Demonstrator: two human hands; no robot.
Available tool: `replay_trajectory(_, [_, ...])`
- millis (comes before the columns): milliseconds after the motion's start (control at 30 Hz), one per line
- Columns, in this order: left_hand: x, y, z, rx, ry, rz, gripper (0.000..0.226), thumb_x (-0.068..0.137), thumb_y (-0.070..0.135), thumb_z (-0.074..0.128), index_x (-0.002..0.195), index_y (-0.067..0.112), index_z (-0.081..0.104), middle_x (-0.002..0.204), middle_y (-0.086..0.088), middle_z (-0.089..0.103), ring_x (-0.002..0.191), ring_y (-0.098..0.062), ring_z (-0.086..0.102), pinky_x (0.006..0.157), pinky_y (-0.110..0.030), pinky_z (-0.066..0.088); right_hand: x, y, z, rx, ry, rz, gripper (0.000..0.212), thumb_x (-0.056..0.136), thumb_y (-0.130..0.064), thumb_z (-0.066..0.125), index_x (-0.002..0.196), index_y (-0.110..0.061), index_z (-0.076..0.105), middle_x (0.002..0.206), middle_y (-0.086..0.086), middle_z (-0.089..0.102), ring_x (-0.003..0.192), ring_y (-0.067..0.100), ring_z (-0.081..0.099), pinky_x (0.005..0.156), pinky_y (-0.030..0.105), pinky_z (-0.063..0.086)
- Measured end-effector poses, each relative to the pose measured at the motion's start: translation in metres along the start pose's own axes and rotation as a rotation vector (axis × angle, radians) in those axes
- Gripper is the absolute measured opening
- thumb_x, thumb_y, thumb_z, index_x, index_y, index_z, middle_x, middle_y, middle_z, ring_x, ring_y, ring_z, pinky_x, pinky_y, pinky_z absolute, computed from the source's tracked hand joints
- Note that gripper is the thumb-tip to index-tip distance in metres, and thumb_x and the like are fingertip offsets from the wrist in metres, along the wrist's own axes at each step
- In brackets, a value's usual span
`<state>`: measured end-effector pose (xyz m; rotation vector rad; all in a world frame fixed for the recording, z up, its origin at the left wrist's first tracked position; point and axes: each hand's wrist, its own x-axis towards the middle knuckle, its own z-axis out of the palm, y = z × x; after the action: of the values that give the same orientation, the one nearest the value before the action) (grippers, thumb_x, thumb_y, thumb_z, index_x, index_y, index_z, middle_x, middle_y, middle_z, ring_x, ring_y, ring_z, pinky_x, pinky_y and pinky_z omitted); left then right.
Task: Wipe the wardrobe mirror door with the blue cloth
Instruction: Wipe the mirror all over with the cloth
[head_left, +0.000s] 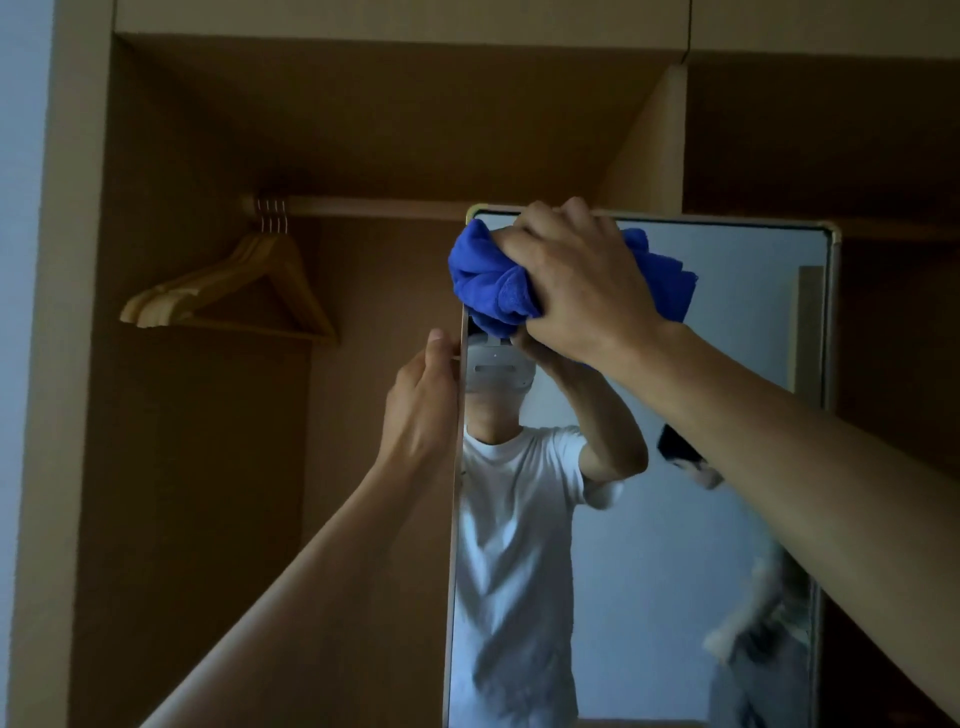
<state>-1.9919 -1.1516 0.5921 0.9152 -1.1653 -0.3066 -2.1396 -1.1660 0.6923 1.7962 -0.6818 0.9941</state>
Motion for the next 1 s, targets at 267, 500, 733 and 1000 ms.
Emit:
replay_trajectory(267, [-0.024, -0.014, -0.001, 0.012, 0.019, -0.027, 0.068, 0.103, 0.058, 0.025, 0.107, 0.004, 0.067, 0.106, -0.017, 0.072, 0.107, -0.035, 0.066, 0.102, -0.057, 0.049, -0.049, -0.026, 0.018, -0.059, 0.028, -0.029, 0.04, 0.085, -0.027, 0.066, 0.123, -0.018, 0.057, 0.112, 0.006, 0.059, 0.096, 0.031, 0.052, 0.076, 0.044, 0.038])
replay_trajectory(500, [-0.05, -0.033, -0.003, -0.003, -0.015, -0.1, 0.058, 0.095, 0.063, 0.026, 0.103, 0.027, 0.07, 0.11, -0.008, 0.074, 0.108, -0.028, 0.068, 0.103, -0.055, 0.049, -0.098, -0.053, 0.032, -0.025, 0.019, 0.008, 0.043, 0.086, -0.034, 0.068, 0.125, -0.018, 0.059, 0.115, 0.008, 0.06, 0.099, 0.033, 0.054, 0.082, 0.046, 0.04])
replay_trajectory(733, [-0.069, -0.061, -0.008, -0.016, -0.01, -0.128, 0.042, 0.099, 0.058, 0.029, 0.098, 0.04, 0.068, 0.114, -0.003, 0.074, 0.11, -0.024, 0.069, 0.102, -0.054, 0.051, -0.144, -0.079, 0.041, 0.033, -0.011, 0.04, 0.042, 0.092, -0.034, 0.057, 0.131, -0.018, 0.057, 0.12, 0.007, 0.06, 0.101, 0.033, 0.053, 0.086, 0.045, 0.038])
replay_trajectory(1000, [-0.1, -0.099, -0.014, -0.044, -0.024, -0.222, 0.045, 0.102, 0.057, 0.026, 0.1, 0.04, 0.068, 0.112, -0.001, 0.074, 0.109, -0.018, 0.069, 0.103, -0.05, 0.052, -0.196, -0.108, 0.051, 0.077, -0.101, 0.065, 0.047, 0.093, -0.029, 0.056, 0.139, -0.02, 0.054, 0.131, 0.008, 0.058, 0.107, 0.033, 0.053, 0.089, 0.048, 0.04])
